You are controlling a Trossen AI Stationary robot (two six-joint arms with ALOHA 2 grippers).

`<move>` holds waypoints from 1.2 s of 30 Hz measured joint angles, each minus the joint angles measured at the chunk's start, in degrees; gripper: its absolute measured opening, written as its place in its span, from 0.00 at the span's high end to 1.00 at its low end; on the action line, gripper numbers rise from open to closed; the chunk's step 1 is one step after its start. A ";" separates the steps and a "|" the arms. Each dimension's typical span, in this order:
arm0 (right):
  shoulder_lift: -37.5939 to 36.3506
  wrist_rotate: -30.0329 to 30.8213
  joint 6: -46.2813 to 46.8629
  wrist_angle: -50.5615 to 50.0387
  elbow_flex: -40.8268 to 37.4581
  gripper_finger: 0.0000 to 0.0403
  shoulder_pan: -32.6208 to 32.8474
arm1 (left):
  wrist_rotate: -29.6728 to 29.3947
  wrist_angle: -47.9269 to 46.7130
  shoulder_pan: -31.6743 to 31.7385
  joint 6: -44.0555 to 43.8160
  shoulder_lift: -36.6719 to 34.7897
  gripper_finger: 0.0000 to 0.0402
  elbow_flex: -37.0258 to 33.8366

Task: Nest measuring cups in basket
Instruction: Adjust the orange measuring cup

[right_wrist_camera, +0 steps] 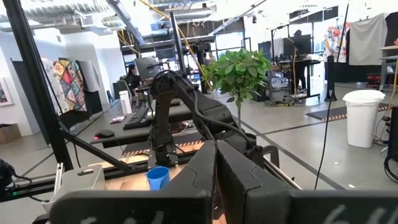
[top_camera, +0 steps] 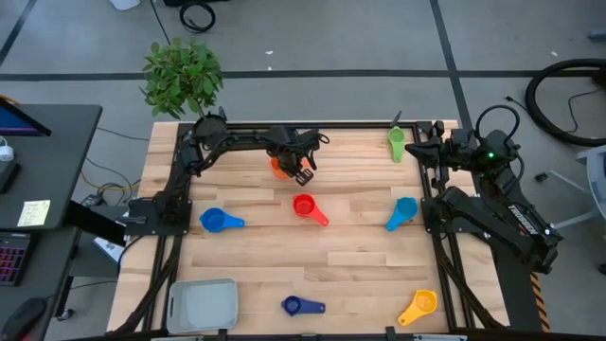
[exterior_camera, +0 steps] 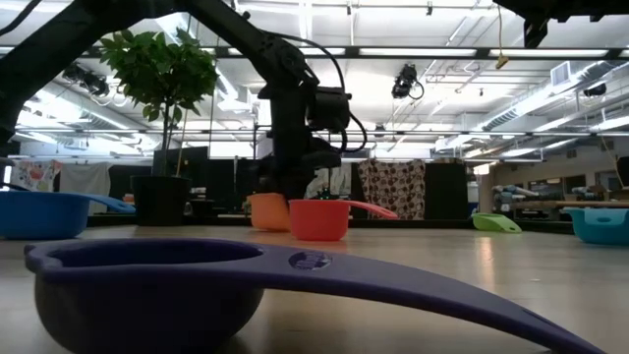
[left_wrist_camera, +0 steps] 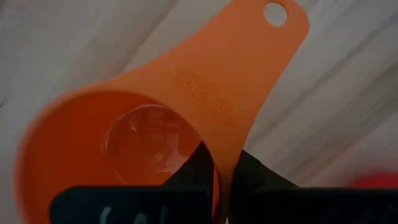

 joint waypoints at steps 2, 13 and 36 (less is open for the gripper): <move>0.00 0.00 0.00 0.01 0.00 0.95 0.00 | 0.24 0.37 0.00 0.04 0.13 0.93 -0.07; 0.00 -0.01 0.00 0.01 0.00 0.95 0.00 | 0.36 1.45 0.07 0.96 0.67 0.78 -0.28; -0.02 -0.07 0.00 -0.02 0.00 0.95 0.02 | 1.06 -3.97 4.09 3.06 -7.48 0.75 -0.13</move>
